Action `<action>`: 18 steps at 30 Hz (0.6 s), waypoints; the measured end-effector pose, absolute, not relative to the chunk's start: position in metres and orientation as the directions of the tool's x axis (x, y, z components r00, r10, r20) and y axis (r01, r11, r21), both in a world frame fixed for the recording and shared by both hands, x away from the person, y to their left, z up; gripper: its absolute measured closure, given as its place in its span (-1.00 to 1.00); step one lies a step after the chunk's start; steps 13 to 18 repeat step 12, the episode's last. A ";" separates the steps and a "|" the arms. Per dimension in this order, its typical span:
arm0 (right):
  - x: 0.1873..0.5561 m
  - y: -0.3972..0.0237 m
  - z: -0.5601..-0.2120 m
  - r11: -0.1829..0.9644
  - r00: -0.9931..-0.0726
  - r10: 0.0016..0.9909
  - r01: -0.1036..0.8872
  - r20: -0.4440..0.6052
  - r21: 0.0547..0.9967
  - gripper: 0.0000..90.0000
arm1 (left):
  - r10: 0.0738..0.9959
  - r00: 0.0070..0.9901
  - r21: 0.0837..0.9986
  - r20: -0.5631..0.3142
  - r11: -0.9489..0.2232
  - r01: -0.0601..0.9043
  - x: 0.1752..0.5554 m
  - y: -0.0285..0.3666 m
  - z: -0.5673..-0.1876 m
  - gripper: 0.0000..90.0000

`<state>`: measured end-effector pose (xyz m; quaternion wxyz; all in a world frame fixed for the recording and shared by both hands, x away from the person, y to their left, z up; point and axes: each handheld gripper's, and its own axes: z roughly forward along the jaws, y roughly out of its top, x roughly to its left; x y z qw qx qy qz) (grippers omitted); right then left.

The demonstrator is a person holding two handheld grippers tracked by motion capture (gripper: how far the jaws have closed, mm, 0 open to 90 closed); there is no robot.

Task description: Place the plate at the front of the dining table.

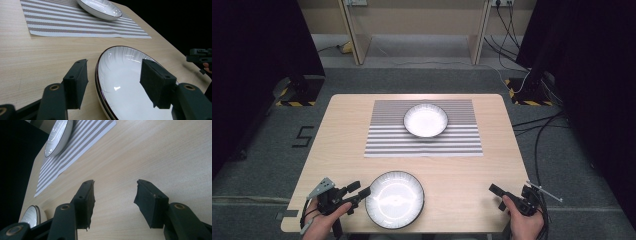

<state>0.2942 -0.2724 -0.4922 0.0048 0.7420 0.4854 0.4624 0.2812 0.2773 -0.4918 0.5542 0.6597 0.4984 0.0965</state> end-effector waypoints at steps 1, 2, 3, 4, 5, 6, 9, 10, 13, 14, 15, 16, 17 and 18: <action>0.293 -0.273 -0.493 -0.530 0.102 0.722 0.718 0.685 0.451 0.08 | 0.765 0.485 0.828 -0.424 0.111 0.549 0.281 0.277 -0.492 -0.14; 0.292 -0.273 -0.493 -0.530 0.102 0.723 0.717 0.683 0.453 0.08 | 0.765 0.485 0.828 -0.424 0.111 0.549 0.281 0.277 -0.492 -0.14; 0.291 -0.273 -0.494 -0.532 0.104 0.723 0.714 0.683 0.455 0.07 | 0.764 0.486 0.828 -0.425 0.112 0.549 0.281 0.277 -0.492 -0.14; 0.290 -0.274 -0.495 -0.536 0.107 0.717 0.717 0.689 0.446 0.07 | 0.765 0.485 0.828 -0.424 0.111 0.549 0.281 0.278 -0.493 -0.14; 0.290 -0.274 -0.496 -0.539 0.109 0.715 0.716 0.691 0.444 0.07 | 0.766 0.483 0.827 -0.425 0.111 0.551 0.281 0.278 -0.493 -0.14; 0.289 -0.274 -0.497 -0.535 0.108 0.721 0.715 0.685 0.450 0.07 | 0.766 0.482 0.826 -0.425 0.111 0.552 0.281 0.279 -0.494 -0.14; 0.289 -0.274 -0.499 -0.541 0.113 0.714 0.716 0.691 0.442 0.07 | 0.768 0.480 0.826 -0.424 0.111 0.553 0.281 0.280 -0.495 -0.14; 0.289 -0.273 -0.499 -0.540 0.111 0.714 0.716 0.692 0.442 0.07 | 0.768 0.479 0.826 -0.425 0.111 0.553 0.281 0.281 -0.495 -0.14; 0.290 -0.272 -0.498 -0.538 0.104 0.709 0.719 0.698 0.439 0.06 | 0.767 0.481 0.827 -0.425 0.112 0.552 0.280 0.281 -0.495 -0.14; 0.290 -0.272 -0.498 -0.538 0.104 0.709 0.719 0.698 0.439 0.06 | 0.767 0.481 0.827 -0.425 0.112 0.552 0.280 0.281 -0.495 -0.14; 0.290 -0.272 -0.498 -0.538 0.104 0.709 0.719 0.698 0.439 0.06 | 0.767 0.481 0.827 -0.425 0.112 0.552 0.280 0.281 -0.495 -0.14; 0.290 -0.272 -0.498 -0.538 0.104 0.709 0.719 0.698 0.439 0.06 | 0.767 0.481 0.827 -0.425 0.112 0.552 0.280 0.281 -0.495 -0.14; 0.290 -0.272 -0.498 -0.538 0.104 0.709 0.719 0.698 0.439 0.06 | 0.767 0.481 0.827 -0.425 0.112 0.552 0.280 0.281 -0.495 -0.14; 0.290 -0.272 -0.498 -0.538 0.104 0.709 0.719 0.698 0.439 0.06 | 0.767 0.481 0.827 -0.425 0.112 0.552 0.280 0.281 -0.495 -0.14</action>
